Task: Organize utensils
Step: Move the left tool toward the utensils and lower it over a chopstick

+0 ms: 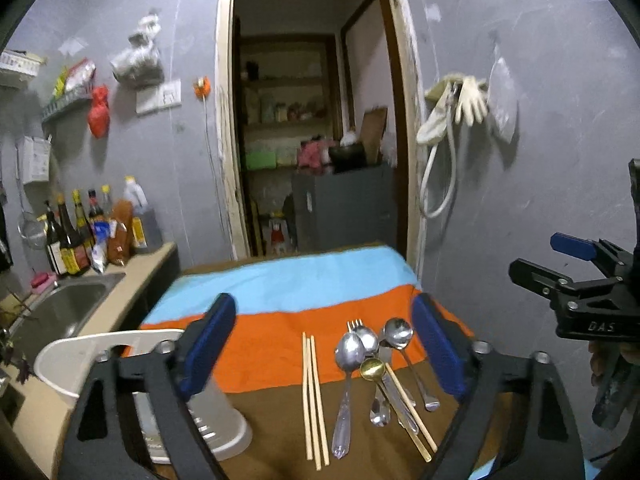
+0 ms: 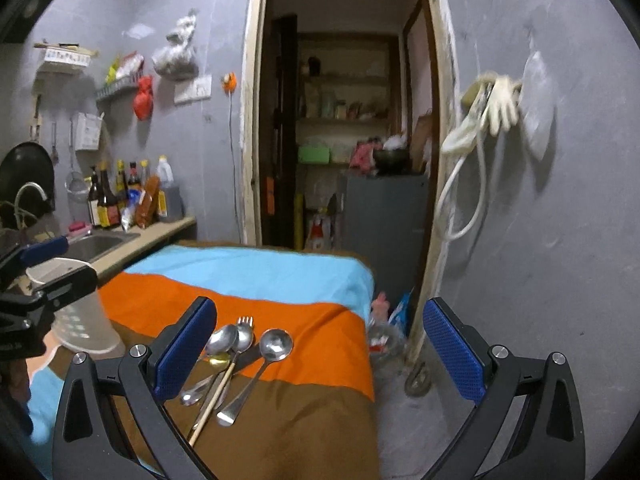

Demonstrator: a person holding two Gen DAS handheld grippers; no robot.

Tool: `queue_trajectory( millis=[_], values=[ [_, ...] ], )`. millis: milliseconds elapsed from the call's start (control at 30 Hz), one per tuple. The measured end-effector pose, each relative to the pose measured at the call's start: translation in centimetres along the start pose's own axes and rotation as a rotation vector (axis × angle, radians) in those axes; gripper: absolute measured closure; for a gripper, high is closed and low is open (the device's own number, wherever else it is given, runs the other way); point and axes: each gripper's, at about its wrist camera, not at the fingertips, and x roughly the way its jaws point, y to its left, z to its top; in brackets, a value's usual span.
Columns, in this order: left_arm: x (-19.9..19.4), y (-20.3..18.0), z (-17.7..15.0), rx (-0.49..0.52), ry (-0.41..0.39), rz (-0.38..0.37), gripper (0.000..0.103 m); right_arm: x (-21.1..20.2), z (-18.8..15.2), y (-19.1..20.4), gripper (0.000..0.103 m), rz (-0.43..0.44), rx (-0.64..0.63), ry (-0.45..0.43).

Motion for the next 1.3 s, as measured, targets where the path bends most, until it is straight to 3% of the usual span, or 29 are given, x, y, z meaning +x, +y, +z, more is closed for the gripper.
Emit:
queue_trajectory(
  millis=[267,367,500,833,1200,1300],
  values=[
    [7.6,0.6,-2.4,0.004,0.228,0.024,0.074,5.9,-1.3,-0.7,0.001,0.058,0.014,0.127],
    [9.8,0.9,-3.5,0.031,0.298,0.063,0.083,7.8,-1.6,-0.6,0.008,0.073,-0.003,0.182],
    [11.6,1.4,-4.5,0.041,0.359,0.082,0.087,9.8,-2.3,-0.2,0.017,0.091,-0.015,0.253],
    [15.2,2.1,-6.8,0.078,0.527,0.072,0.087,13.8,-4.1,0.4,0.029,0.143,-0.075,0.403],
    [17.3,2.9,-8.1,0.05,0.657,0.004,0.087,17.2,-4.5,1.4,0.032,0.187,-0.11,0.528],
    [17.4,3.1,-8.0,0.037,0.65,0.001,0.087,17.9,-4.6,1.6,0.032,0.193,-0.114,0.552]
  ],
)
